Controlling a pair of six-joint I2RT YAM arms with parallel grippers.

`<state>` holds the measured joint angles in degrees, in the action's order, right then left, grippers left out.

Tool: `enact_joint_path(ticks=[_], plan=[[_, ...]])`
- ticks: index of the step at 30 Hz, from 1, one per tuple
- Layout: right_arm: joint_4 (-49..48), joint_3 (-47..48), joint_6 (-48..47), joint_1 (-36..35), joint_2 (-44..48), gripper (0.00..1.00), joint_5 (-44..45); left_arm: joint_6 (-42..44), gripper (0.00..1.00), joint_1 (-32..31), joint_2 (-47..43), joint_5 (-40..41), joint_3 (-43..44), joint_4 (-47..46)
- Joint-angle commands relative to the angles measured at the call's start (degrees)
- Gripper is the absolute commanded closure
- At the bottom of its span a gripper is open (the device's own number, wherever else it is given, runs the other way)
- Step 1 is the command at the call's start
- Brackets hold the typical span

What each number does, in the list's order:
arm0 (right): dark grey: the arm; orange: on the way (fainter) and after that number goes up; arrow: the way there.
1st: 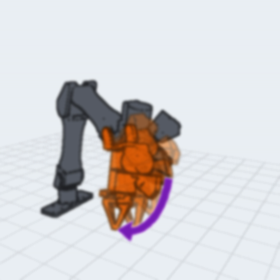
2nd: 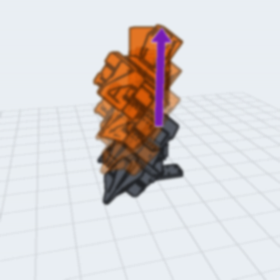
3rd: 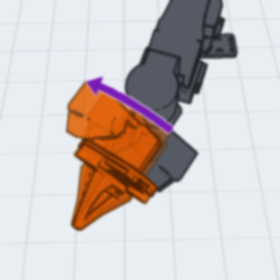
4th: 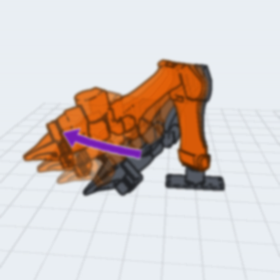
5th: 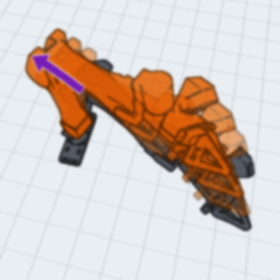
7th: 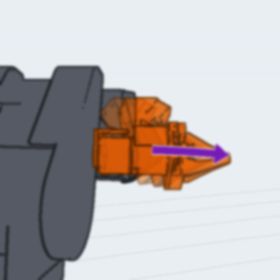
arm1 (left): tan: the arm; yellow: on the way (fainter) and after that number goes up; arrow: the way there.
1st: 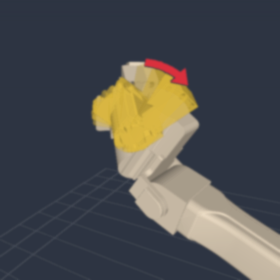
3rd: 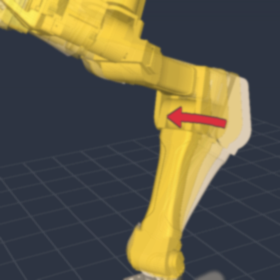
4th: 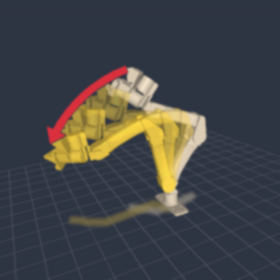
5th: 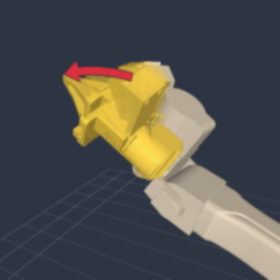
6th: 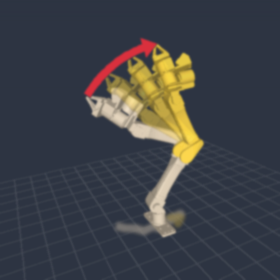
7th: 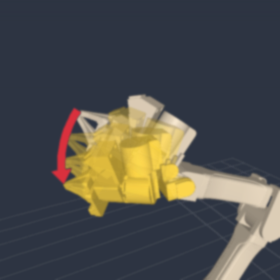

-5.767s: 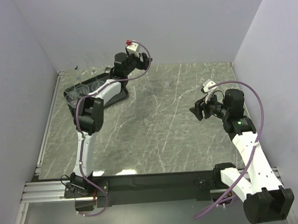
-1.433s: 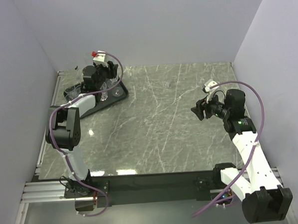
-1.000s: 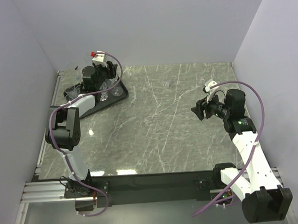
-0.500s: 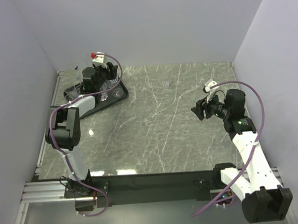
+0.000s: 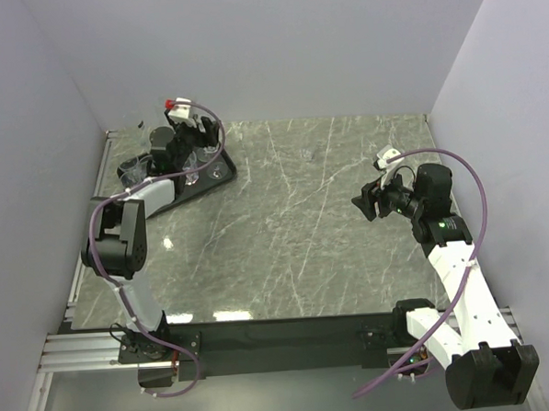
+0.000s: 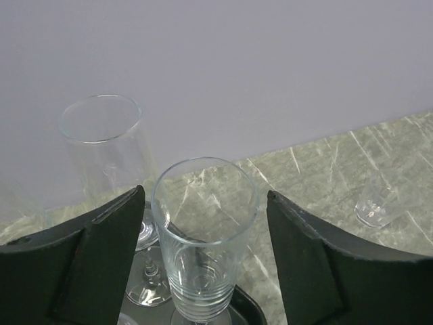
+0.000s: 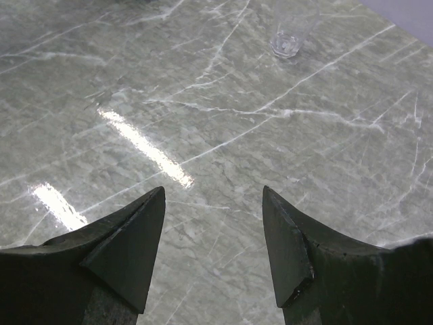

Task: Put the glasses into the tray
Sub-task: Place the glass into the tray

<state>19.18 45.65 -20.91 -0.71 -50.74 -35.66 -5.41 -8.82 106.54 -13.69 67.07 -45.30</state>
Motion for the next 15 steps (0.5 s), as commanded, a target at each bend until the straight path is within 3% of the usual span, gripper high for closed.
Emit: enact_joint_path(ticks=[1, 8, 15], plan=[[-2.2, 0.1, -0.1, 0.4, 0.7, 0.34, -1.0, -0.7, 0.21, 0.1, -4.3, -1.0, -1.1, -4.4], [-1.9, 0.1, -0.7, 0.4, 0.9, 0.34, -1.9, -0.2, 0.01, 0.1, -7.8, -1.0, -4.2, -5.0], [-1.7, 0.1, -1.3, 0.4, 1.6, 0.34, -2.2, -1.1, 0.01, 0.1, -13.7, -1.1, -8.2, -5.1]])
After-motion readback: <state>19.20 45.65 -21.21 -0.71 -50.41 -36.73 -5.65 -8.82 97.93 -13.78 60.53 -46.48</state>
